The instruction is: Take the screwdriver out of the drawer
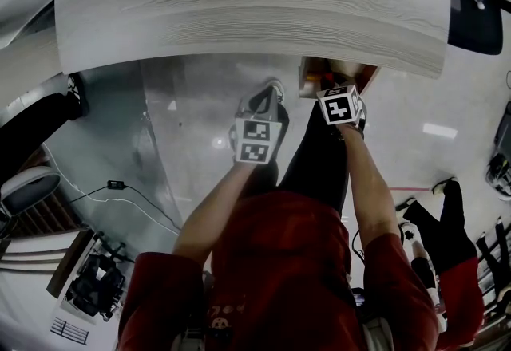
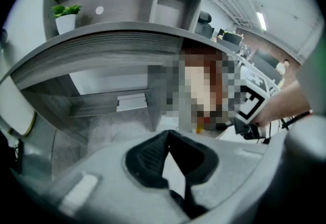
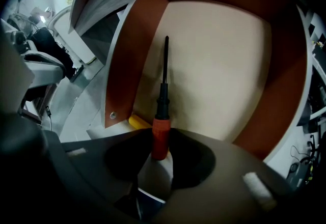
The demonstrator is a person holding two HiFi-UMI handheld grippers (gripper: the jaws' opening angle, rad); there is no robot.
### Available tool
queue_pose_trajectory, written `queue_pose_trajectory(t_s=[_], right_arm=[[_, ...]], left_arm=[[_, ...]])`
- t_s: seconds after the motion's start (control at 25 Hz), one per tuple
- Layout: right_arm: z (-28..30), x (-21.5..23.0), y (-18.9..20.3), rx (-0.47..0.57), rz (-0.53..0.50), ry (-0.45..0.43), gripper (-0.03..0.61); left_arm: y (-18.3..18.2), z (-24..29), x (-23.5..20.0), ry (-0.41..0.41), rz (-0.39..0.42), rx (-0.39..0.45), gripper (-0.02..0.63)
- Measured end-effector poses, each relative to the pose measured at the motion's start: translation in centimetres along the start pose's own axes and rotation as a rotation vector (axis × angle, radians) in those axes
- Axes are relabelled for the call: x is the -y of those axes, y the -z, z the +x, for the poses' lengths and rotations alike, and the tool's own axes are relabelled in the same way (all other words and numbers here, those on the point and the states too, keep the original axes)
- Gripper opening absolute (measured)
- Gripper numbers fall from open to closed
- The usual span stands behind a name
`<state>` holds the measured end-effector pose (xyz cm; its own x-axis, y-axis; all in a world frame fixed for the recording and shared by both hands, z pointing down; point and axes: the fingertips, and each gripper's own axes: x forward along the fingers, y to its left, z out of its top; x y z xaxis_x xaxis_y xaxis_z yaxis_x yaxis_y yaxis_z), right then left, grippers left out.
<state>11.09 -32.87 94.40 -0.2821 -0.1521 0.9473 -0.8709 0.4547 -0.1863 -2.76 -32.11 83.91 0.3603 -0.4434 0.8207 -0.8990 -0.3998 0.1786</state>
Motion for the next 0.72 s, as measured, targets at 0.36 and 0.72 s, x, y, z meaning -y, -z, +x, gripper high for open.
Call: queue_pose_trajectory(t_s=[0.36,0.72], right_arm=[[-2.9,-0.6,0.1,0.008,-0.004,0.016,0.107],[-8.1,-2.3,0.6,0.041,0.024,0.047,0.107]], left_arm=[[-1.3,-1.7,0.4,0.018,-0.014,0.024,-0.002],[-3.1,-5.7,2.4,0.055,0.041,0.069,-0.002]])
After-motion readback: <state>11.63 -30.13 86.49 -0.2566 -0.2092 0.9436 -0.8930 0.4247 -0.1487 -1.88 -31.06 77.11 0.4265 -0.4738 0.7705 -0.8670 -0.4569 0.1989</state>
